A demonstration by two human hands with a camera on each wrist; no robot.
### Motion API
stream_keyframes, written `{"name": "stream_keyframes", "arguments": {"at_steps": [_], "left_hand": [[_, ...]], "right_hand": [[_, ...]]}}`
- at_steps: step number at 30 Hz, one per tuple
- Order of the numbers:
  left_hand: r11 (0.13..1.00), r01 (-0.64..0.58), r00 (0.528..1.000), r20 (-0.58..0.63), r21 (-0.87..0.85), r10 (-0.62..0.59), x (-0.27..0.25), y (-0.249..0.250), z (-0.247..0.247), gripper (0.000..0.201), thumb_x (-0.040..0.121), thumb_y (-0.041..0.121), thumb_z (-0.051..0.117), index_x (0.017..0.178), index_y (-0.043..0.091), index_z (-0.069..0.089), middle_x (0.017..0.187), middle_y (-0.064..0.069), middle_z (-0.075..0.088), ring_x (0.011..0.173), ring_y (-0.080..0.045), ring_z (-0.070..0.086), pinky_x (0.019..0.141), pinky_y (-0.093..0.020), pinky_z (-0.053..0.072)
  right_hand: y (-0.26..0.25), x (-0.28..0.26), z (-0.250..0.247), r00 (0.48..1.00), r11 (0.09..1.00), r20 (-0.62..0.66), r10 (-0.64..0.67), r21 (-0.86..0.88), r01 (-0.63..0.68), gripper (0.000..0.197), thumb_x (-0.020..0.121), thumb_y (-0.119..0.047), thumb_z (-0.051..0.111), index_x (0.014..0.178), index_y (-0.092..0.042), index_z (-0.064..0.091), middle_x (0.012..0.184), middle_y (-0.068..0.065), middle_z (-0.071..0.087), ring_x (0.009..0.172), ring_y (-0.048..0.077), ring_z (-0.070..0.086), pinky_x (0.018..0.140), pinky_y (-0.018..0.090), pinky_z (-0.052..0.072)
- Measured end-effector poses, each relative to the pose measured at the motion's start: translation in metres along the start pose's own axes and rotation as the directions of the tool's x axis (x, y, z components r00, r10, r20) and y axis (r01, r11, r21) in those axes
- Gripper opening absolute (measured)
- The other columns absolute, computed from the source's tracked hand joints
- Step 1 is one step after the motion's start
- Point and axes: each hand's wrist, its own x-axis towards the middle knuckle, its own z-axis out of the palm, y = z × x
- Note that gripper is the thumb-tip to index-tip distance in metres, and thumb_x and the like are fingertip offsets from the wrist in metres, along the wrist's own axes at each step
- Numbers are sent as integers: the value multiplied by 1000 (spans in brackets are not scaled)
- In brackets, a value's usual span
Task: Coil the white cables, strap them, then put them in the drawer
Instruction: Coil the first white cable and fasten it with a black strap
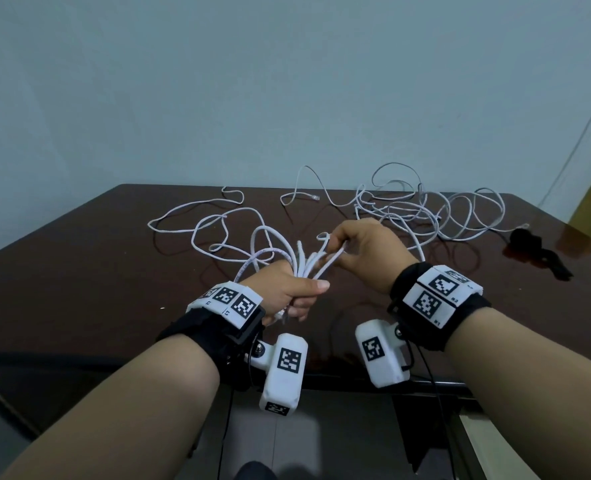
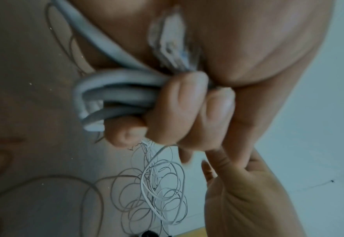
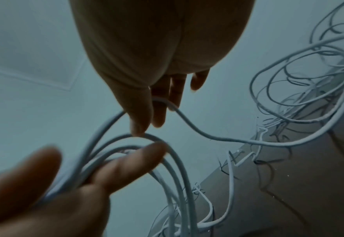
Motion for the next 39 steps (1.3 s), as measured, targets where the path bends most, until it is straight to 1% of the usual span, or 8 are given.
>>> {"name": "stream_keyframes", "arguments": {"at_steps": [3, 11, 13, 16, 22, 27, 32, 39], "left_hand": [[996, 26, 999, 38, -91, -23, -3, 2, 4, 18, 96, 7, 44, 90, 3, 60, 41, 4, 33, 31, -6, 32, 39, -17, 32], [880, -97, 987, 70, -465, 146, -2, 9, 6, 7, 73, 12, 61, 73, 8, 67, 45, -4, 49, 26, -8, 35, 39, -17, 25], [821, -141, 973, 73, -553, 217, -1, 10, 7, 22, 60, 19, 79, 78, 10, 71, 56, -7, 59, 28, -9, 43, 38, -15, 35], [763, -176, 952, 89, -621, 292, -1, 15, 5, 46, 59, 24, 82, 103, 19, 72, 78, -8, 70, 41, -13, 58, 44, -21, 48], [728, -171, 941, 110, -664, 321, 0, 22, -1, 83, 61, 10, 80, 133, 37, 48, 131, -11, 60, 81, -30, 72, 66, -33, 60], [699, -269, 954, -82, -662, 289, 2, 22, 5, 89, 72, -3, 48, 141, 49, 29, 138, -10, 52, 88, -37, 70, 71, -36, 58], [646, -421, 906, -331, -637, 264, 7, 29, 6, 91, 77, -8, 46, 142, 52, 24, 141, -14, 44, 93, -36, 69, 79, -39, 56], [874, -352, 869, -463, -335, 173, 11, 18, 13, 90, 92, -12, 36, 145, 53, 2, 143, -13, 41, 102, -33, 63, 100, -46, 43]], "right_hand": [[8, 2, 1, 992, 982, -24, 124, 147, -119, 29, 80, -8, 64, 68, -32, 53, 78, -8, 63, 69, 5, 56, 67, 8, 42], [-3, -6, 14, 976, 899, 79, 202, 381, -217, 19, 93, -15, 51, 78, -22, 61, 72, -2, 60, 63, 5, 51, 51, 4, 39], [-4, -6, 19, 971, 911, 124, 204, 339, -235, 17, 94, -16, 49, 84, -19, 63, 82, 1, 65, 73, 10, 55, 60, 6, 42], [3, -9, 27, 952, 963, 223, 210, 121, -241, 17, 93, -16, 48, 93, -10, 64, 88, 8, 69, 83, 22, 62, 76, 29, 47], [7, -15, 31, 940, 968, 253, 229, -158, -194, 13, 89, -20, 49, 98, -18, 59, 76, -6, 57, 88, 21, 60, 85, 33, 45], [1, -20, 24, 951, 932, 258, 169, -356, -68, 7, 88, -23, 48, 91, -23, 55, 87, -6, 64, 98, 21, 58, 89, 30, 30], [1, -22, 17, 925, 875, 362, 111, -477, 81, 8, 85, -22, 52, 85, -25, 60, 92, -1, 66, 102, 23, 55, 94, 32, 27], [-13, -22, 9, 934, 849, 341, -103, -459, 261, 12, 87, -28, 55, 92, -22, 65, 89, -4, 61, 104, 19, 52, 98, 32, 22]]}}
